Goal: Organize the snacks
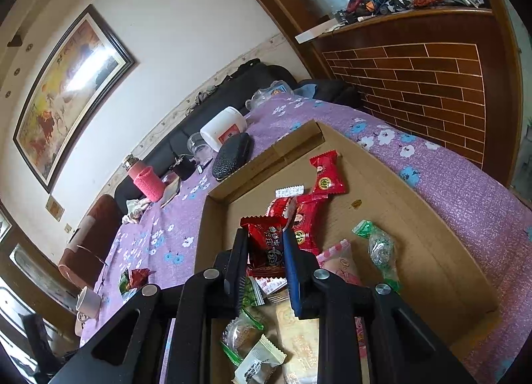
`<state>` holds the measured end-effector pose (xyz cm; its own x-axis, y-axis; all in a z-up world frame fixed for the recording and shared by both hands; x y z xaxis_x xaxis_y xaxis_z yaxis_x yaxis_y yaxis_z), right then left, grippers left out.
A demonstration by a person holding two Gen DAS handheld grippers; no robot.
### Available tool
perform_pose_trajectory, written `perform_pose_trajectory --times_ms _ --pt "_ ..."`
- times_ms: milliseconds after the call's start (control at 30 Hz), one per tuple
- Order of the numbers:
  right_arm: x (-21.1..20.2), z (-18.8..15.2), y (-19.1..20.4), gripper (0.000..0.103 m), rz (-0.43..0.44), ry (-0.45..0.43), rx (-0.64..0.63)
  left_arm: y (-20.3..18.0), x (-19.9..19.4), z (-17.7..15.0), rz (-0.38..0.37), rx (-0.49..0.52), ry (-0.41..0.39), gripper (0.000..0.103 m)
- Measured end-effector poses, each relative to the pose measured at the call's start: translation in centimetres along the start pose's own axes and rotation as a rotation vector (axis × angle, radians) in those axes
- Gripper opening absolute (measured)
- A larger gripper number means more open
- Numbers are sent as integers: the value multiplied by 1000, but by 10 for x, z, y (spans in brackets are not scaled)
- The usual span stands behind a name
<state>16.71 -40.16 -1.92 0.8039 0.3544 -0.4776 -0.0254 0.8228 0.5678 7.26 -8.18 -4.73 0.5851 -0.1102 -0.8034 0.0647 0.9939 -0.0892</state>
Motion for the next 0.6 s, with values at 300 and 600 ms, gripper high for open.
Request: perform_pose_trajectory --times_ms 300,600 --pt "1 0 0 22 10 10 2 -45 -1 10 -22 111 -9 35" --pt "0 0 1 22 28 9 4 -53 15 -5 -49 127 52 62"
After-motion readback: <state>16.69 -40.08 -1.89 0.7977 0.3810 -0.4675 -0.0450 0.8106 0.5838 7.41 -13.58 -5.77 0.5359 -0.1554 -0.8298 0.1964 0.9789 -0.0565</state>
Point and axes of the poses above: each gripper's, at about its wrist camera, not at the fingertips, and x roughly the way its jaws point, y to its left, z to its top, the point moved 9 cm from there along x, roughly the way its jaws point, and after that the axes turned 2 degrees about z, right-handed, at the moved point
